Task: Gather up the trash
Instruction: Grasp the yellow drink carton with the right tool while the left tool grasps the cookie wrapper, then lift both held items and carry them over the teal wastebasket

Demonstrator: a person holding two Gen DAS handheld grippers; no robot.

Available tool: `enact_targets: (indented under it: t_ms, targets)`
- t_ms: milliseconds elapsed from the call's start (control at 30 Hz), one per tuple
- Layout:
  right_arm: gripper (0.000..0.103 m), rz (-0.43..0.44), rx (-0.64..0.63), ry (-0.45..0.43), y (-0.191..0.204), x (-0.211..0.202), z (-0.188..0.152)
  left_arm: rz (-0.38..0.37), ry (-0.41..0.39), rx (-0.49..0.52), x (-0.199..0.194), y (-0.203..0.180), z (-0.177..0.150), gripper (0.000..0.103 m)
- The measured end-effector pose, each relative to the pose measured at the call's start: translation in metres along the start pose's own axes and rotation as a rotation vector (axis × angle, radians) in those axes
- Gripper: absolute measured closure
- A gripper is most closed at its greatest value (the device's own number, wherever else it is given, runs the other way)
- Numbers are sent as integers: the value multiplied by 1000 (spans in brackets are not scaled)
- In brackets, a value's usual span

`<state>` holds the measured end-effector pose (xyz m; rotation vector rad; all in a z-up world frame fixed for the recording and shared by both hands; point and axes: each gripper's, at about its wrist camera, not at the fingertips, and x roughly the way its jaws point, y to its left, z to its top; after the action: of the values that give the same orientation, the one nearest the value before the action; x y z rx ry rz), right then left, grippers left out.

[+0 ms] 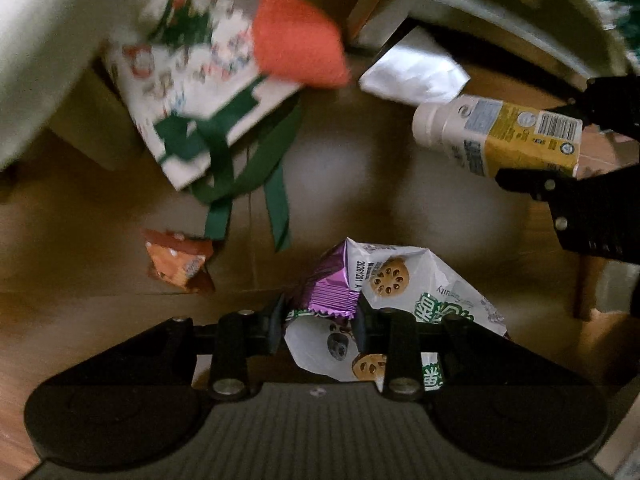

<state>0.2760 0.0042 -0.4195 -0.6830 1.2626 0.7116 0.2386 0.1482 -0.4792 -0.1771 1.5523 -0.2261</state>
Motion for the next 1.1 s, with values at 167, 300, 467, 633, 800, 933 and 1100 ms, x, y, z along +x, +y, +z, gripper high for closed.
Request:
enact_targets:
  t_ms: [167, 300, 467, 633, 800, 933, 1100]
  targets:
    - [55, -23, 1, -71, 5, -58, -3, 11, -64, 69, -50, -19, 6, 70]
    - [55, -42, 21, -137, 11, -110, -12, 42, -138, 132, -102, -37, 7, 70]
    - [54, -64, 56, -243, 13, -184, -25, 77, -246, 166, -169, -57, 11, 70]
    - [54, -95, 102, -358, 15, -255, -39, 113, -350, 157, -235, -81, 1, 70]
    - [54, -148, 100, -486, 20, -326, -59, 150, -470, 166, -298, -116, -18, 70]
    - [54, -189, 128, -581, 20, -374, -73, 177, -565, 155, -348, -143, -34, 70]
    - [54, -239, 143, -695, 12, -432, -89, 185, -709, 134, -412, -170, -50, 70]
